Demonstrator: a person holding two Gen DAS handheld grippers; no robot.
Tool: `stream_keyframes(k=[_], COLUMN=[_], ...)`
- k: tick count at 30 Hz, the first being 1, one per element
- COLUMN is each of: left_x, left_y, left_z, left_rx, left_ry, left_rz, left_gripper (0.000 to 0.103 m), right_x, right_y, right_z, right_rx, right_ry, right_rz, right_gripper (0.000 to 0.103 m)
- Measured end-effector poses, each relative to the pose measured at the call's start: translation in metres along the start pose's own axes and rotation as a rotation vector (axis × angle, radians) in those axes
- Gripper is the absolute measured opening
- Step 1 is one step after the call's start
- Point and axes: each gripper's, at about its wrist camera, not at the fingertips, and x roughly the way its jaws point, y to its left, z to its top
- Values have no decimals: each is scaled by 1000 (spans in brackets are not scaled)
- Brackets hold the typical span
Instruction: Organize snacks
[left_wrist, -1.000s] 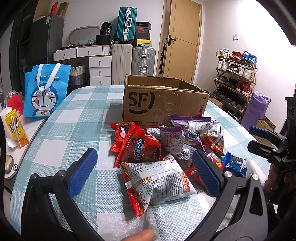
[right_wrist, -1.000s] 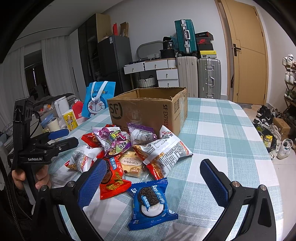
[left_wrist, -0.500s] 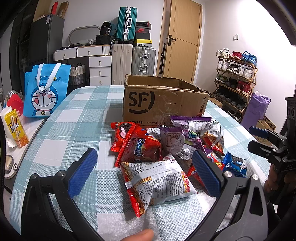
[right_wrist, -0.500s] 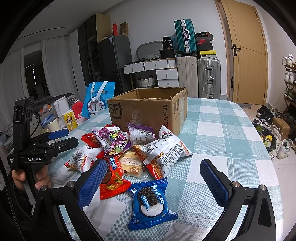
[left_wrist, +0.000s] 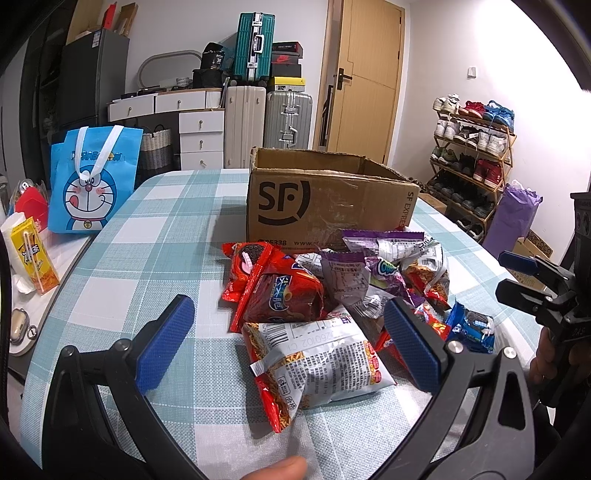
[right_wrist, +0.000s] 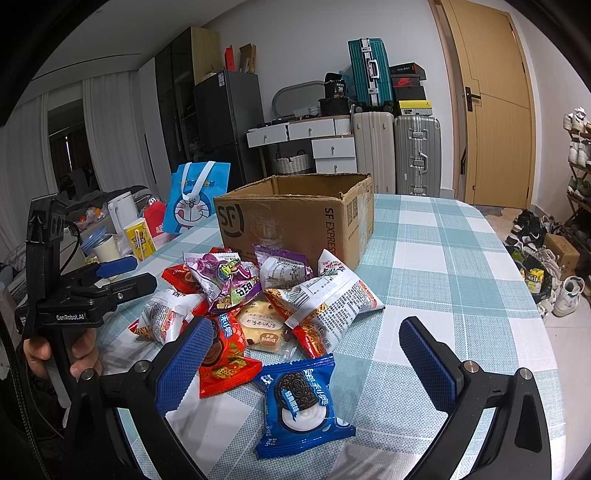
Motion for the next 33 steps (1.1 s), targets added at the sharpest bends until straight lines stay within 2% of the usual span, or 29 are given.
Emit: stream_keyframes(k=[15,18,21,25,29,33], left_x=[4,11,16,19,27,37], left_y=[0,0,1,-3,-8,-11], left_z=[0,0,-1,-3,-7,-12], left_rx=[0,-7,-11,7,21,10], left_ry=[16,52,82,114,192,233], left_rz=[24,60,55,44,6,-10], left_gripper=[102,102,102,102,102,102], right_x=[2,3,6,15,24,30], right_y=[-1,-3,-8,-8,-5,-3], right_z=[-4,-4,-4,-8,-19,-27], right_rx=[15,32,51,46,39,20], right_ry=[9,18,31,107,195,231], right_rz=[-1,-4,-10,-40,-47,-49], right_gripper=[103,103,103,103,103,103])
